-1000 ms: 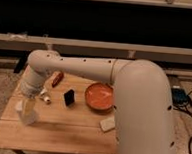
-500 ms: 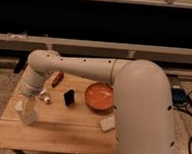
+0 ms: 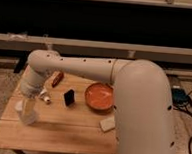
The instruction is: Place the ceramic cup over the eraser
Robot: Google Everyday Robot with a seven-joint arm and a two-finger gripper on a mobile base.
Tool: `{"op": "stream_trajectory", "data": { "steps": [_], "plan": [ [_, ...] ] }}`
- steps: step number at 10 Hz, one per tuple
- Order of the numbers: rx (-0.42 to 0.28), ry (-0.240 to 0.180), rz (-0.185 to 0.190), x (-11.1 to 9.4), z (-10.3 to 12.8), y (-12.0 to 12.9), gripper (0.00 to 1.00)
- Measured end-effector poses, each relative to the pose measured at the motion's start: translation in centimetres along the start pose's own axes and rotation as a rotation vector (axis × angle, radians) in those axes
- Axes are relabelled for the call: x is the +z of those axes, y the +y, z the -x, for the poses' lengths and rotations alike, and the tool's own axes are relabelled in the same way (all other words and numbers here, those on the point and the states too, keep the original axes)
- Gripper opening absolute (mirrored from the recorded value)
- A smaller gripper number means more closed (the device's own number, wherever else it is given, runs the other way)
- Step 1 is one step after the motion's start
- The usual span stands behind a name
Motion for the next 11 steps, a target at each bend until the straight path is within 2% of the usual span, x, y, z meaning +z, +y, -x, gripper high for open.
{"op": "stream_trajectory", "data": {
  "steps": [3,5,7,8,11],
  "plan": [
    [-0.022,0.030,0.004,0.2,-0.3,-1.2,0.80],
    [-0.050,0.070,0.007,1.2,-0.6,-4.0,0.80],
    [-0.061,0.104,0.011,1.7,-2.3,-6.2,0.80],
    [-0.065,0.119,0.012,1.9,-2.7,-6.5,0.80],
    [-0.072,0.162,0.048,3.6,-3.1,-6.2,0.80]
  ]
}}
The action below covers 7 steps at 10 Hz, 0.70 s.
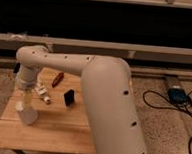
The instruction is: Place the ceramic cup over the eraser
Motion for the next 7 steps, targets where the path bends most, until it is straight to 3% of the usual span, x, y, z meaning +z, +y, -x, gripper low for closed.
{"op": "stream_trajectory", "data": {
  "steps": [3,7],
  "plan": [
    [-0.022,0.075,0.036,3.0,1.4,0.5,0.80],
    [-0.025,0.137,0.075,5.5,1.0,0.3,0.80]
  ]
}}
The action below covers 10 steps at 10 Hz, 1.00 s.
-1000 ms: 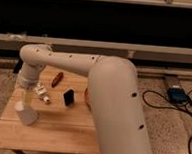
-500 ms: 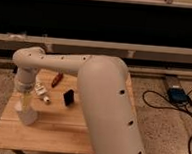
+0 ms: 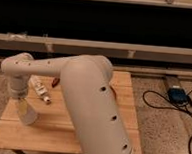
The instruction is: Place the ceramic cup over the eraser
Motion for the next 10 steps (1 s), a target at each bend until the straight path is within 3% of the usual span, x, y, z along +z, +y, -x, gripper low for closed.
{"op": "stream_trajectory", "data": {
  "steps": [5,6,10],
  "plan": [
    [0.035,0.054,-0.012,-0.6,-1.2,0.6,0.80],
    [0.036,0.062,-0.012,-0.6,-1.2,0.5,0.75],
    [0.034,0.112,0.028,0.3,-1.5,0.5,0.34]
  ]
}}
